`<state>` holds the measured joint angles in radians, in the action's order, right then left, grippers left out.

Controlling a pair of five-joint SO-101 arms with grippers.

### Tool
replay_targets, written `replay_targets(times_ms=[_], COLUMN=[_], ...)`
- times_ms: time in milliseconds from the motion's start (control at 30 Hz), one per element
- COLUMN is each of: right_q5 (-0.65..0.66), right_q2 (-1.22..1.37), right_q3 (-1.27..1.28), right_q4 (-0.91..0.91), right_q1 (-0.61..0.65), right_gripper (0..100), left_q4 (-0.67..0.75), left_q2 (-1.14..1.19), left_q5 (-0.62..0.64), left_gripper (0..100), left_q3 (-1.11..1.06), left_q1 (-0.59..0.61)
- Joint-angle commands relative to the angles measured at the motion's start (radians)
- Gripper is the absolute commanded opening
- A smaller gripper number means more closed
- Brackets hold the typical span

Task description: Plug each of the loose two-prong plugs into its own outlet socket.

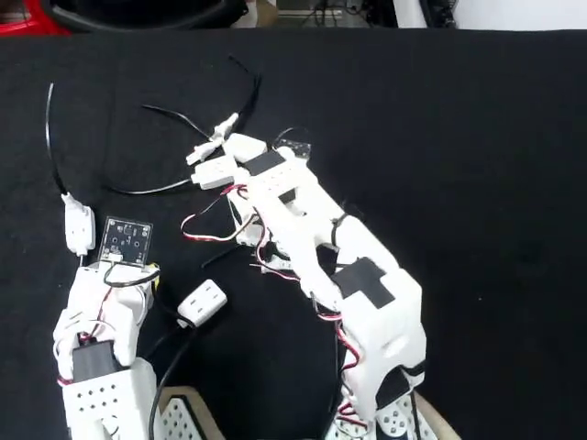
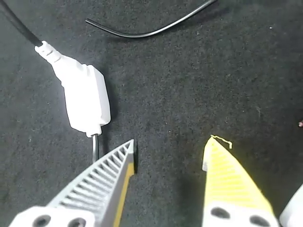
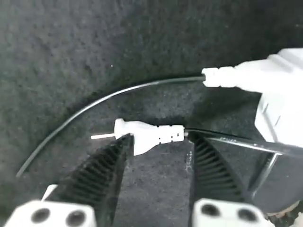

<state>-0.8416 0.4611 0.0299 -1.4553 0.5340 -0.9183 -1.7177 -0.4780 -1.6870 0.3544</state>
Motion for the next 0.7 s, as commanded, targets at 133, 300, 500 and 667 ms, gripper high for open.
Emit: replay_targets(times_ms=[133, 300, 500, 667], right_q5=[0.08, 0.319, 0.939, 1.266], right_q2=[-0.18, -0.246, -0.199, -0.206], right_q3=[-0.156, -0.022, 0.165, 0.208], right_q4=[-0.259, -0.298, -0.166, 0.028], right_q1=[-0.057, -0.021, 0.032, 0.021], right_gripper=[18.4, 18.1, 18.1, 18.1], left_q4=[0.014, 0.014, 0.014, 0.014], left_q2=[-0.012, -0.011, -0.011, -0.011], left_q5=[-0.006, -0.008, -0.008, -0.008], left_gripper=[24, 24, 24, 24], left_q3=[-0.018, -0.018, -0.018, -0.018], left_q1=[-0.002, -0.002, -0.004, -0.004])
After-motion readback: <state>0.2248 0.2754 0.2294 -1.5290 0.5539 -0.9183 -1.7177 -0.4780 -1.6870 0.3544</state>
